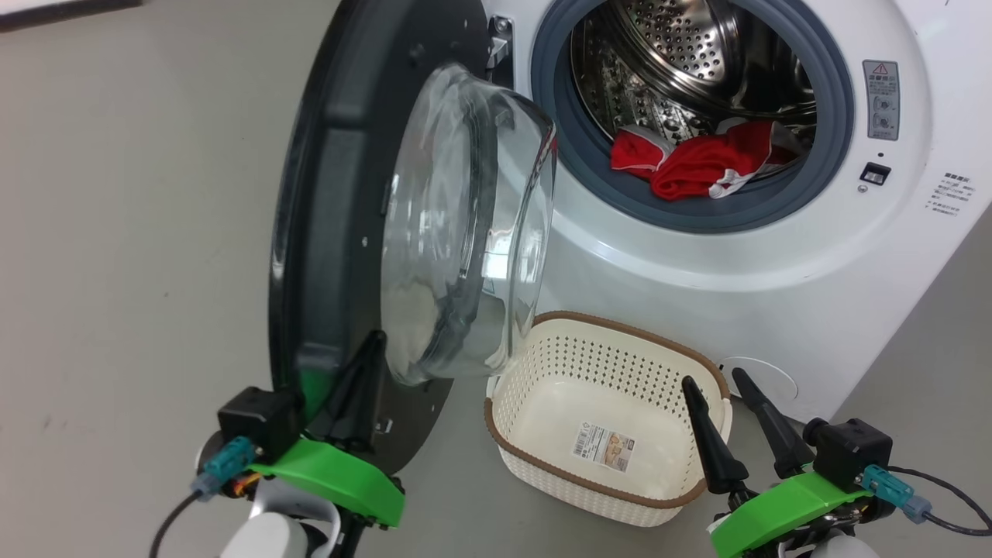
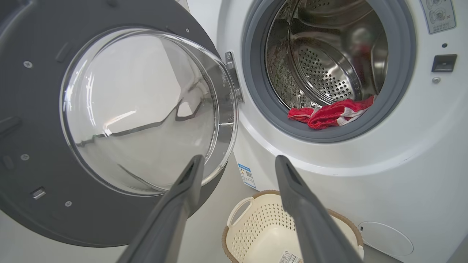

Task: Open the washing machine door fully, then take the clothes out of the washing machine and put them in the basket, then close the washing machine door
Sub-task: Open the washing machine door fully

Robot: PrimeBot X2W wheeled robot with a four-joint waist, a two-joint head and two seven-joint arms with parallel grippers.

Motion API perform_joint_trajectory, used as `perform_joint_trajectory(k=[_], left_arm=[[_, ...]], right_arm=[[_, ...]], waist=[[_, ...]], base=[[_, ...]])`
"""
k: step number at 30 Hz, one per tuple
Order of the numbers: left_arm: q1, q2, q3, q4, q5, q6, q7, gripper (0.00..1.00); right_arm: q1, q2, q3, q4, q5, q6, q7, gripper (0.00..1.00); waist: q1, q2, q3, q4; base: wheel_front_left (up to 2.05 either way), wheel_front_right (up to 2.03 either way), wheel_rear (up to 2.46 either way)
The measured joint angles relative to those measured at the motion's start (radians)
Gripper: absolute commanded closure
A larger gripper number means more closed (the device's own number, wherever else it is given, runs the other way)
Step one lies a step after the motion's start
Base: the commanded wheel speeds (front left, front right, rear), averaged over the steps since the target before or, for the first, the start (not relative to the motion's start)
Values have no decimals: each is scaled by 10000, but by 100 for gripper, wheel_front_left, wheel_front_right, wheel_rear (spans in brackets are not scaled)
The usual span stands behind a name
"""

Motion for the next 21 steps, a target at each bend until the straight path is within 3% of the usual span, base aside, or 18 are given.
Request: perform_joint_trajectory(k=[12, 21], left_arm=[[3, 635, 917, -31, -209, 525, -79, 100], [1, 890, 1657, 468, -662, 579, -290, 100]], right_arm=[[-7, 0, 23, -2, -13, 0, 0, 0], [-10, -2, 4, -2, -186, 0, 0, 0]], waist=[[0, 0, 252, 42], [0, 0, 370, 25]], base=[[0, 0, 0], [0, 0, 0]])
